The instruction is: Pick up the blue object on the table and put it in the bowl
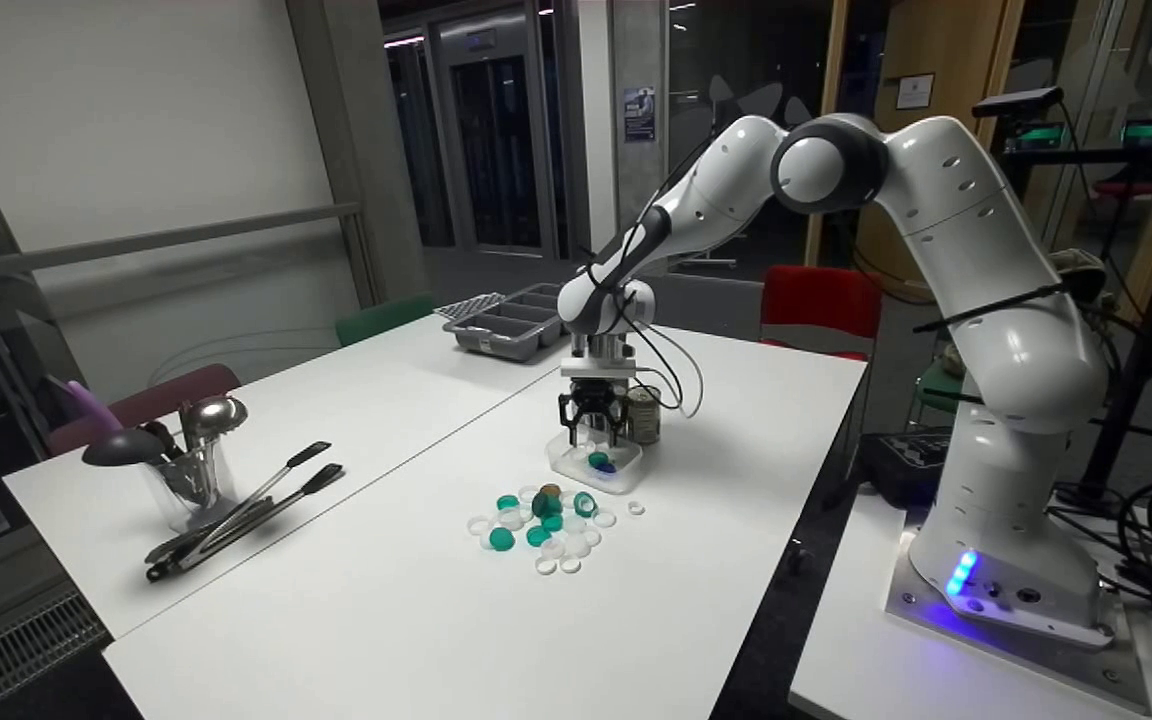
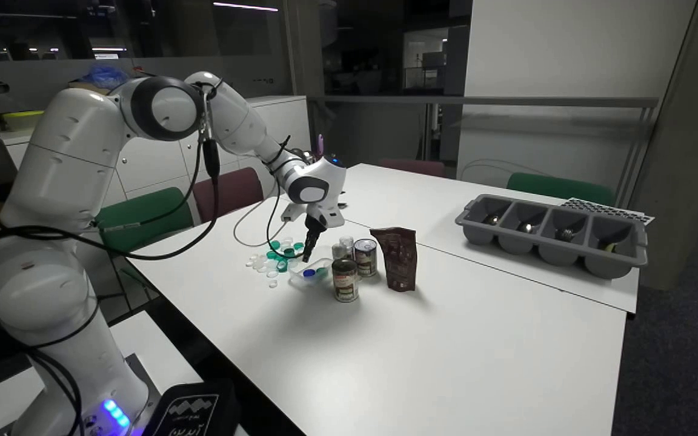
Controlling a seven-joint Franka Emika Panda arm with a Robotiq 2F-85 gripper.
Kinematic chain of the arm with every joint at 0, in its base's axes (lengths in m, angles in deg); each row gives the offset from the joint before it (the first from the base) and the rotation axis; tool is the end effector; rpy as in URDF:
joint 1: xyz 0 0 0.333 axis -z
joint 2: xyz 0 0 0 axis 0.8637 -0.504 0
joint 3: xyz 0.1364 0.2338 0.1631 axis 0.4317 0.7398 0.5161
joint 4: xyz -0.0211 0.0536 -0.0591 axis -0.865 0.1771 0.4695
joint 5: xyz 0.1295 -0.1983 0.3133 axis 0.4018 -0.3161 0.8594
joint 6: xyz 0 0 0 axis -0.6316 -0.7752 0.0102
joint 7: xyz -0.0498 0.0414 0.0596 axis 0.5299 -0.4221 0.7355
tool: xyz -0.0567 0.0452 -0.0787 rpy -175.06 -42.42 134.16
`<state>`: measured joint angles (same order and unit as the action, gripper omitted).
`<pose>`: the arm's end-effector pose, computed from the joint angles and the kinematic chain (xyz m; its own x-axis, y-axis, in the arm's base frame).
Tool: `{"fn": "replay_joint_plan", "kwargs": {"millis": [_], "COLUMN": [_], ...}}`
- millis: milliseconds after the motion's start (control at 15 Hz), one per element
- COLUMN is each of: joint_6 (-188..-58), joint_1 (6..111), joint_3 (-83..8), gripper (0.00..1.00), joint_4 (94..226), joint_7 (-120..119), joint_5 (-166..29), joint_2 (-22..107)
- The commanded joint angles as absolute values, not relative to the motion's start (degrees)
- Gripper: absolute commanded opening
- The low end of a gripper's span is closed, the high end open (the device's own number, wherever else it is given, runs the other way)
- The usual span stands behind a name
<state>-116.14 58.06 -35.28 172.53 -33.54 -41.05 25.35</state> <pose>0.6281 0.0095 0.1973 0.5490 -0.7691 -0.3272 -0.8256 -0.5600 -0.0690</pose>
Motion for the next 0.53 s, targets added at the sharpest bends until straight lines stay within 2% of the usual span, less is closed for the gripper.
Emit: {"fn": "replay_joint_plan", "kwargs": {"millis": [0,467], "joint_6": [-111.4,-90.5], "joint_1": [53.3,43.0], "joint_3": [-35.9,-31.8], "gripper": [1.0,1.0], "joint_4": [174.4,174.0], "joint_7": [-40.2,-49.0], "joint_5": [-46.6,-63.0], "joint_2": [29.6,36.3]}}
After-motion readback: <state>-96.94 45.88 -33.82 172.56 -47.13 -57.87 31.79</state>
